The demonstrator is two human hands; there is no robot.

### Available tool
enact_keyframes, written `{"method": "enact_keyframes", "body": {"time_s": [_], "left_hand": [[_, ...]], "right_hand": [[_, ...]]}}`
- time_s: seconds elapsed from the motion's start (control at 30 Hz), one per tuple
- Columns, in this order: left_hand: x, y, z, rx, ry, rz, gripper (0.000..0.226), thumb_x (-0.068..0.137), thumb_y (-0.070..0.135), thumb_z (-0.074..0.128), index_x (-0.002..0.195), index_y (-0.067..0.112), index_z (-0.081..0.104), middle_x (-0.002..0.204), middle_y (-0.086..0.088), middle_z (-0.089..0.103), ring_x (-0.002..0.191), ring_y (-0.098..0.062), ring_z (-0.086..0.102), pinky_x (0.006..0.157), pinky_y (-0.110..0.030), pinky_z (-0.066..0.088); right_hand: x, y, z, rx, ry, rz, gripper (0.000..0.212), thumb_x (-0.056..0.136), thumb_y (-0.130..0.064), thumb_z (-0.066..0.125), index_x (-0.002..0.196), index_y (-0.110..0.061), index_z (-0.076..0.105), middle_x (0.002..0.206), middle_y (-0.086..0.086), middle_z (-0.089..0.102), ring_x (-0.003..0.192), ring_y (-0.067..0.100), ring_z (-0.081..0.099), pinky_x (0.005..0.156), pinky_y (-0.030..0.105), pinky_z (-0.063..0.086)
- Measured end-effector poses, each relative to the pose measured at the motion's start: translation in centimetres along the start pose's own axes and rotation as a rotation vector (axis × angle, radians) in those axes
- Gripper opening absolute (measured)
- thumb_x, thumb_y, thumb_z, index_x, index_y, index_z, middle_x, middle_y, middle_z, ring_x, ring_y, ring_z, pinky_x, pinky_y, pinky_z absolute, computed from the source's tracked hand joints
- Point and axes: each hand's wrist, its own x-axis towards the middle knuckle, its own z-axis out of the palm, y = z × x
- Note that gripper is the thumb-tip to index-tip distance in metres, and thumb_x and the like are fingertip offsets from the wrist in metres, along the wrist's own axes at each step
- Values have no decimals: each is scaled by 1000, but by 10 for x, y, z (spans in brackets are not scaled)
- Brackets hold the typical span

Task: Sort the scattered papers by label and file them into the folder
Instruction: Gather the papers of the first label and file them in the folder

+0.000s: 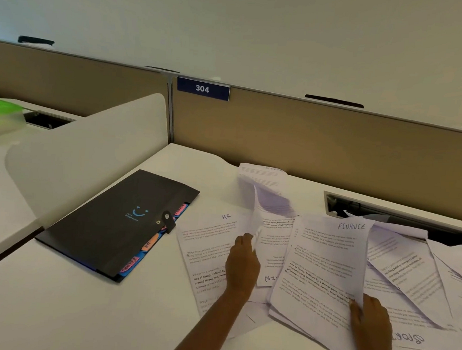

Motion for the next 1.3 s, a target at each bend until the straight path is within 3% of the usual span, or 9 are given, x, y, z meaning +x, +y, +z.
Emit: {"method": "enact_keyframes", "body": {"time_s": [0.23, 0.4, 0.67, 0.77, 0.87, 0.93, 1.07, 1.17, 1.3], "left_hand": [[1, -18, -6, -34, 29, -128, 38, 94, 21, 46, 130, 11, 41, 126, -6, 52, 111, -20, 53, 85, -25, 45], [7, -56, -26, 198, 44, -308, 39, 93, 31, 44, 126, 10, 44, 125, -5, 51, 114, -18, 48, 92, -26, 38], [15, -90, -48, 127, 234, -437, 34, 86, 10, 57, 118, 2, 50, 117, -17, 57, 104, -28, 57, 84, -33, 48], [18, -92, -46, 273, 312, -344, 51, 72, 5, 70, 119, -2, 52, 124, -27, 52, 114, -42, 52, 89, -48, 47], [22, -87, -33, 603, 370, -27, 59, 65, 12, 70, 121, 1, 56, 132, -28, 48, 133, -43, 26, 107, -55, 24], [24, -76, -26, 762, 330, 114, 60, 69, 23, 65, 126, 8, 55, 140, -20, 43, 141, -36, 8, 113, -52, 2], [26, -48, -18, 897, 131, -8, 73, 58, 39, 79, 123, 11, 58, 141, -14, 44, 137, -32, 27, 112, -51, -1], [33, -43, -15, 935, 48, -46, 44, 83, 31, 63, 121, 10, 55, 149, -22, 25, 141, -37, 4, 112, -51, -6], [38, -36, -2, 541, -233, -157, 43, 96, 42, 36, 122, 11, 49, 137, -11, 40, 128, -26, 36, 103, -34, 33]], "right_hand": [[0, -1, -1, -22, -6, 0, 19, 86, -4, 55, 101, 8, 58, 93, 27, 59, 84, 41, 53, 75, 48, 44], [0, -2, -1, -35, -21, 26, 21, 87, -5, 54, 102, 9, 58, 94, 26, 59, 85, 41, 53, 77, 48, 44], [-2, -4, -3, 0, -39, 62, 24, 89, -10, 53, 104, 8, 57, 96, 26, 60, 87, 41, 53, 79, 48, 44], [-3, -5, -7, 82, -66, 89, 31, 93, -18, 48, 109, 6, 56, 100, 26, 61, 92, 40, 53, 85, 49, 42], [-6, -12, -15, 192, -55, 117, 50, 87, -34, 42, 116, 6, 54, 106, 26, 60, 98, 41, 53, 89, 49, 41], [-9, -17, -20, 250, -45, 130, 62, 78, -39, 33, 115, 6, 55, 105, 27, 61, 97, 41, 53, 88, 48, 42], [-11, -22, -28, 324, -5, 183, 66, 75, -39, 33, 117, 7, 54, 110, 29, 60, 101, 45, 53, 91, 49, 41], [-12, -24, -31, 354, 13, 216, 66, 75, -39, 34, 118, 7, 53, 111, 30, 59, 104, 44, 53, 93, 48, 40], [-13, -24, -32, 369, 22, 235, 66, 74, -39, 35, 119, 5, 54, 114, 29, 59, 107, 43, 52, 94, 47, 39]]}}
